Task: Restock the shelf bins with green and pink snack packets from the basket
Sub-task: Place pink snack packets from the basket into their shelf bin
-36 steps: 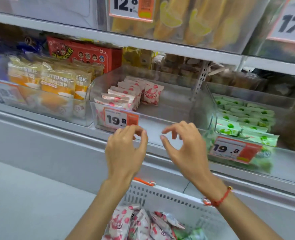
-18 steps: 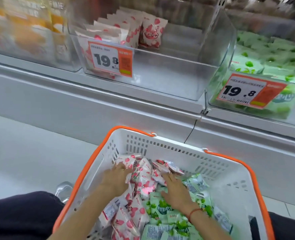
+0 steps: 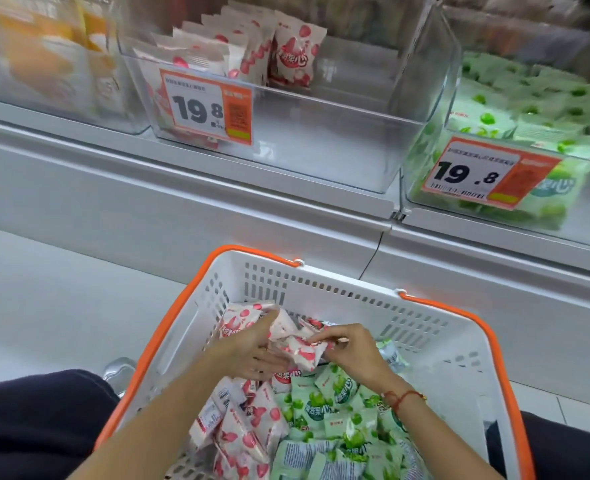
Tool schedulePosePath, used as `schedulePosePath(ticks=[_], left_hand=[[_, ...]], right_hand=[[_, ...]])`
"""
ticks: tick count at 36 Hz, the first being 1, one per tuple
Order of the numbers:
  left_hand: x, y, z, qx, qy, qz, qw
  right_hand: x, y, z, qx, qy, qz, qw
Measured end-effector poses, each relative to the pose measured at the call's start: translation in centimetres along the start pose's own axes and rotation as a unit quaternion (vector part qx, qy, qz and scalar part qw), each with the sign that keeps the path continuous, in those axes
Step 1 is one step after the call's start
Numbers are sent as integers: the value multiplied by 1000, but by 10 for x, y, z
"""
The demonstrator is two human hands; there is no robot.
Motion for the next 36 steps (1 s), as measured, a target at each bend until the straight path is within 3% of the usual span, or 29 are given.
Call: schedulePosePath(ticks=[5,12,15,17,24,30,36], left_hand=[[4,23,-16,54,5,53,997],[3,66,-65,203,-87,-1,975],[7,87,-83,268,-124,-37,955],[10,101,-97,320,-134,-63,936],[19,162,-144,448,-175,-192,855],[40,218,-193,545,-209,-212,784],[41,283,-253,595,-252,-302,701]], right_hand=[[-11,12,49,-66,-78,15,995],[-46,32,93,-70,-108,-88,988],[-44,33,101,-26,-135,-74,988],[-41,33,108,-7,-148,-65,987],[-63,42,145,-95,-198,-137,966],[-99,51,195,-166,-159,-158,960],[-146,61,251,-245,-99,-230,937]])
Point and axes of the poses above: each hand's wrist, its own y-axis away from the middle knuckle, its own x-axis out of the palm, z = x × y, the point moved 10 cm from there along -y, towards the middle knuckle, and after that the axes turned 15 degrees about z, right-handed, at the moved point
